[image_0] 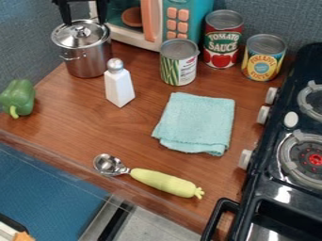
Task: Took the lid off the silver pot placing it on the blue napkin
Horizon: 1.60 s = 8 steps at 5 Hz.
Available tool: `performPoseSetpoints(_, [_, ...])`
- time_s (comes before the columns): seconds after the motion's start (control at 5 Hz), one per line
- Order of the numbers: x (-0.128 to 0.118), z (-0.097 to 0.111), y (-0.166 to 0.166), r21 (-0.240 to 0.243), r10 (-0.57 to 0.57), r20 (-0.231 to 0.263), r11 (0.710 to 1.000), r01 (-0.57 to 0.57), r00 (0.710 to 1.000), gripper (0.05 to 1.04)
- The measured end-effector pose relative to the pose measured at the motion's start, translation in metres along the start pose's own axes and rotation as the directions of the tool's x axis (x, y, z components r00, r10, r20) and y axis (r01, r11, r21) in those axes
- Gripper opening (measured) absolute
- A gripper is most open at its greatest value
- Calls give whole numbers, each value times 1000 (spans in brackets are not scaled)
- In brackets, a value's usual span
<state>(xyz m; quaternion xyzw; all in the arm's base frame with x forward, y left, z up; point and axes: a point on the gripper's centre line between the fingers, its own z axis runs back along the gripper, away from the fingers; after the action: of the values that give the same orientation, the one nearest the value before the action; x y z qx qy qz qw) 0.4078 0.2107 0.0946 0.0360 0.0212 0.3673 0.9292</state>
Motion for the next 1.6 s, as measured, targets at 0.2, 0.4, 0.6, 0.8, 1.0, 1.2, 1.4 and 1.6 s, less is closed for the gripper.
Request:
performPoseSetpoints(0.2, [1,-1,1,6,-3,5,1000,3,1000,1000])
performPoseSetpoints(0.4, [-1,-9,2,15,-2,-8,1000,3,1000,1000])
performPoseSetpoints(0.6, [-4,-15,3,22,-5,-14,1000,5,1000,1000])
performPoseSetpoints(0.8, [-6,-16,5,27,4,-2,1000,-4,1000,933])
performPoseSetpoints(1.0, [-8,-16,6,28,8,8,1000,-8,1000,681])
performPoseSetpoints(1.2, [-7,-13,6,29,2,20,1000,-2,1000,398])
performPoseSetpoints(1.4, [-8,-11,5,21,-3,17,1000,3,1000,282])
performPoseSetpoints(1.6, [-6,8,-1,-26,1,23,1000,-1,1000,282])
